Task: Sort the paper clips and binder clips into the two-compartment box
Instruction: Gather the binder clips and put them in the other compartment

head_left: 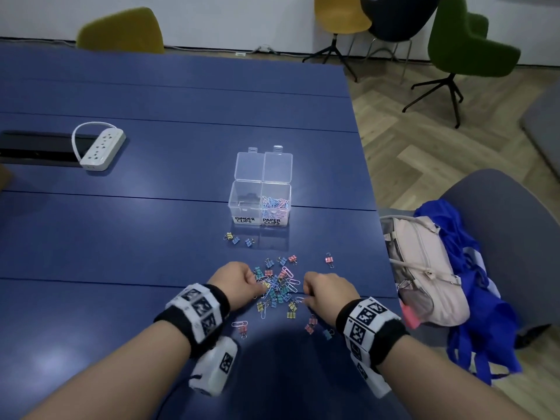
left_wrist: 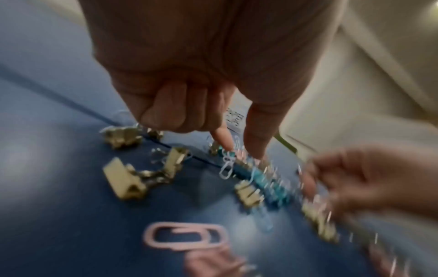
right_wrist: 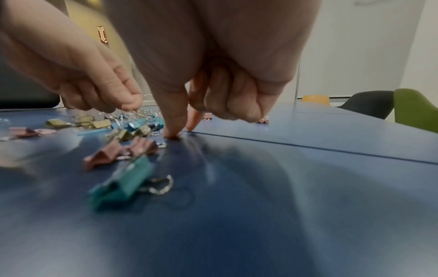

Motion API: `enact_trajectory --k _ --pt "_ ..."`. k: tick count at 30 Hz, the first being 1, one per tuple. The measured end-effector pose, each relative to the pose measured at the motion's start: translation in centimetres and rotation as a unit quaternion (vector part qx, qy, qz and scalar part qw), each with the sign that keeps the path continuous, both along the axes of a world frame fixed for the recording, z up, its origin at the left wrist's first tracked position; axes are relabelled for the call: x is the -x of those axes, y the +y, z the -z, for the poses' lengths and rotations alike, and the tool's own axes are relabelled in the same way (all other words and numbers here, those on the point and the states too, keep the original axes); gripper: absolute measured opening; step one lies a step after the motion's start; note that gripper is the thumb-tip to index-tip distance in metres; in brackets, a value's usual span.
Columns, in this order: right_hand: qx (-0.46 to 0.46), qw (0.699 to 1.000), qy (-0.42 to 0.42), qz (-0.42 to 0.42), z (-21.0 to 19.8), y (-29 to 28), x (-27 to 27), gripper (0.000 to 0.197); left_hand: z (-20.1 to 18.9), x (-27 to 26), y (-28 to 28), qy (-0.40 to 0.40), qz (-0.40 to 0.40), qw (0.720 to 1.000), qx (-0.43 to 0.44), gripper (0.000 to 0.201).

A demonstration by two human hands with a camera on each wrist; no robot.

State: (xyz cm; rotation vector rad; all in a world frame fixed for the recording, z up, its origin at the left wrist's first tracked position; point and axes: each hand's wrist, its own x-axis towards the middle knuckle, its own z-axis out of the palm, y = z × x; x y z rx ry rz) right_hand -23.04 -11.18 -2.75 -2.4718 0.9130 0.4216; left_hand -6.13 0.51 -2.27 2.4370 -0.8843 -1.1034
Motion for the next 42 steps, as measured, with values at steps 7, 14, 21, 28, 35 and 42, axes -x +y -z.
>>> enact_trajectory --k 7,14,21,28,35,42 --pt "0.029 0.999 -0.025 -0.021 -0.1 -0.2 -3.3 0.020 0.1 1.6 -1.0 -0.177 0.067 0.982 -0.023 0.027" --pt "0.026 0.999 0.018 -0.030 0.3 -0.1 -3.8 0.021 0.8 2.0 -1.0 -0.213 0.091 0.972 -0.048 0.019" --pt "-0.058 0.998 0.026 -0.003 0.0 0.0 -3.5 0.011 0.6 1.6 -0.4 -0.188 0.102 0.976 -0.028 0.020" --pt "-0.306 0.896 -0.184 0.263 0.9 -0.6 -1.1 0.021 -0.6 -1.5 1.0 -0.152 0.058 0.987 -0.012 0.017" --pt "-0.538 0.688 -0.279 0.400 0.6 -0.1 -1.0 0.024 -1.1 -0.1 0.6 -0.218 0.188 0.957 0.028 0.032" --pt "-0.579 0.631 -0.264 0.445 -0.1 -0.8 -1.3 0.032 0.0 -0.1 -1.1 -0.214 0.259 0.942 0.009 0.042"
